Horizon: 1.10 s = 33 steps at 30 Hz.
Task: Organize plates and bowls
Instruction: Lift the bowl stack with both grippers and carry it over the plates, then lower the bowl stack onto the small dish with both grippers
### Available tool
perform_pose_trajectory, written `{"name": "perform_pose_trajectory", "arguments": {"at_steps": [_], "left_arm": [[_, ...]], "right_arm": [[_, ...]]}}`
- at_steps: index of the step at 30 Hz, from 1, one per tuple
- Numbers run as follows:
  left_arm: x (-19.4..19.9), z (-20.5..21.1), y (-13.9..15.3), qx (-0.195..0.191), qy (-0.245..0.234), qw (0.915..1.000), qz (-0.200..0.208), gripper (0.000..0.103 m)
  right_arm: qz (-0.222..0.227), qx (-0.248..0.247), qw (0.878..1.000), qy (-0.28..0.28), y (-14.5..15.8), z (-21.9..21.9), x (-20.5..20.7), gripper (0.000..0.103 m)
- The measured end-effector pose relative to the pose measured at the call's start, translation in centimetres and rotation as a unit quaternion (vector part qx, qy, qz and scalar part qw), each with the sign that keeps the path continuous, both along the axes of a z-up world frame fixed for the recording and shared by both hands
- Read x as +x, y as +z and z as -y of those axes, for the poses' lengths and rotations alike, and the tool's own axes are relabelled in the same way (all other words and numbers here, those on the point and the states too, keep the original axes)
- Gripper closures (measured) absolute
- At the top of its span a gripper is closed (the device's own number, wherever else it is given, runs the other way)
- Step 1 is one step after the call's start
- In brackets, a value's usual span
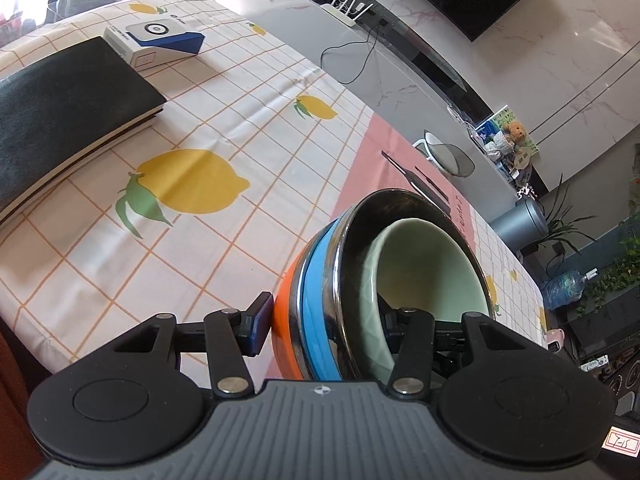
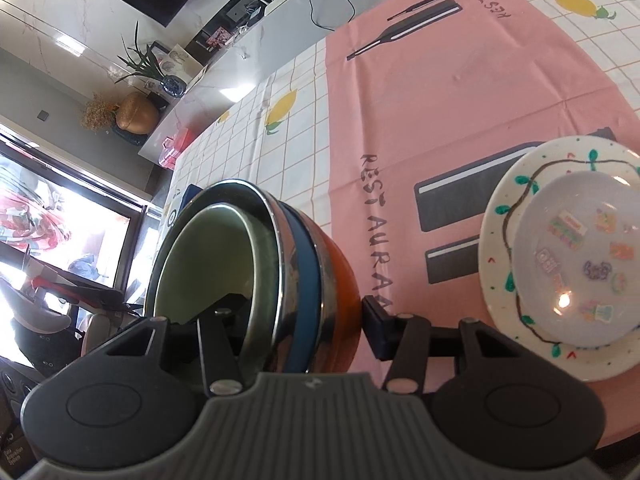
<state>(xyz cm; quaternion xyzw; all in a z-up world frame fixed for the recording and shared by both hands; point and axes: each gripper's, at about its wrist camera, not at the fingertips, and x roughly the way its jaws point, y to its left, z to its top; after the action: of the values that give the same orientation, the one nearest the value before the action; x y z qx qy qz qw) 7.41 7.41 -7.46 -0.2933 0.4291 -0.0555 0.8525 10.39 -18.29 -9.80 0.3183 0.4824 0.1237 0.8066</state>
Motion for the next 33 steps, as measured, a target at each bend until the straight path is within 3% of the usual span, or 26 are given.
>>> {"name": "perform_pose_trajectory", "arguments": {"at_steps": [17,33], "left_arm": [[1.1,11.9,0.3,-0.005,-0.115,0.9933,-0.011,0.047],[1.8,15.3,-1.1,0.014,-0.131,0.9905,-0.038,0.047]], "right_arm": [[0.011,-0.003,0.996,-0.093,2.1,12.6,-4.9,0.053],[-0.013,0.011,0.992,-0.122,0.1,16.2,-5.1,0.053]]}}
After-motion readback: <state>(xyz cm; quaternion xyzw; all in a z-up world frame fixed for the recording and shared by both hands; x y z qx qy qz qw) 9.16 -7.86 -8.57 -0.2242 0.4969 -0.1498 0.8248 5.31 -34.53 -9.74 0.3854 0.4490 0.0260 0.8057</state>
